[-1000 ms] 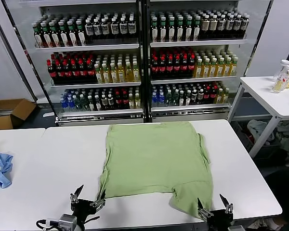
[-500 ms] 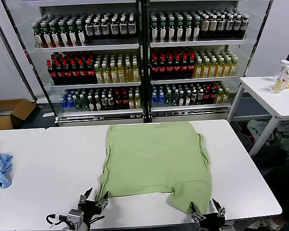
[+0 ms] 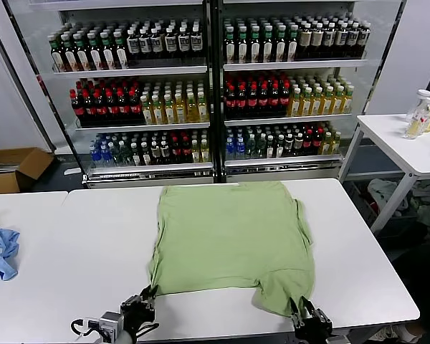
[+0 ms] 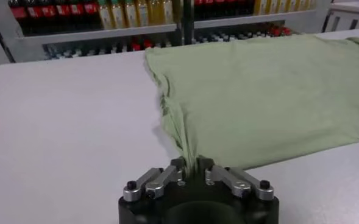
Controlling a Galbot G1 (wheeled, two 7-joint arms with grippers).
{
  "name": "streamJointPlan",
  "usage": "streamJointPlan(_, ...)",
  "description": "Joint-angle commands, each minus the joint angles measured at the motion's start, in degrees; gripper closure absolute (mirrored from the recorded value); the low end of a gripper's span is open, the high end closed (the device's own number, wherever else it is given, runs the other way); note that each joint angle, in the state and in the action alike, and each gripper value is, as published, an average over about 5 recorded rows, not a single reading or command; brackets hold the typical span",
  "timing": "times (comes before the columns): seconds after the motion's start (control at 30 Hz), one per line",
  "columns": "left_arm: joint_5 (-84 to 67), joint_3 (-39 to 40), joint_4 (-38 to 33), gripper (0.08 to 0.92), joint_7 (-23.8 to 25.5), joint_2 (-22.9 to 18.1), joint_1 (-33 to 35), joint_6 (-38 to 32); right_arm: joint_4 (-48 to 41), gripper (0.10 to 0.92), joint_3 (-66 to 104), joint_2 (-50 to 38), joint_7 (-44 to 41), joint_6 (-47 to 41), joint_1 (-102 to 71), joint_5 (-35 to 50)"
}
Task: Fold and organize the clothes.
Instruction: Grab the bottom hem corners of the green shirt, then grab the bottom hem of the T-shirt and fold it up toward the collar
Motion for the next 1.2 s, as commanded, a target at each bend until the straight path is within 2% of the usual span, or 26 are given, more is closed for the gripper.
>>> streamJointPlan(0.03, -7.62, -1.36, -2.17, 0.871, 1.49, 0.39, 1.27, -0.62, 1.19, 0.871, 1.34, -1.07, -0.49, 1.46, -0.07, 0.44)
streamJointPlan(0.17, -9.89, -2.95, -4.72, 0.911, 1.86, 0.84, 2.95, -1.30, 3.61, 0.920, 2.65, -1.81, -1.20, 3.01, -2.19, 0.29)
streamJointPlan(0.6, -16.96, -9.40, -13.04, 0.914, 1.54, 3.76, 9.34, -0.90, 12.07, 0.920, 9.09, -6.31, -1.98, 4.14, -9.11, 0.80)
streamJointPlan(0.93, -25.32, -20.24, -16.22, 0.915, 0.60, 8.04, 13.96, -0.02, 17.50, 0.920, 14.25, -7.84, -1.68, 4.77, -14.08, 2.24)
streamJointPlan(1.07, -27.81, -23.33, -17.39, 0.915, 0.03, 9.75, 15.11, 0.22, 17.93, 0.920, 15.81, -9.08, -1.44, 4.80, -12.91, 3.85)
streamJointPlan(1.2, -28.43, -22.68, -17.90, 0.915, -0.58, 10.20, 14.08, 0.18, 16.47, 0.920, 14.88, -10.01, -1.21, 4.84, -8.35, 5.50)
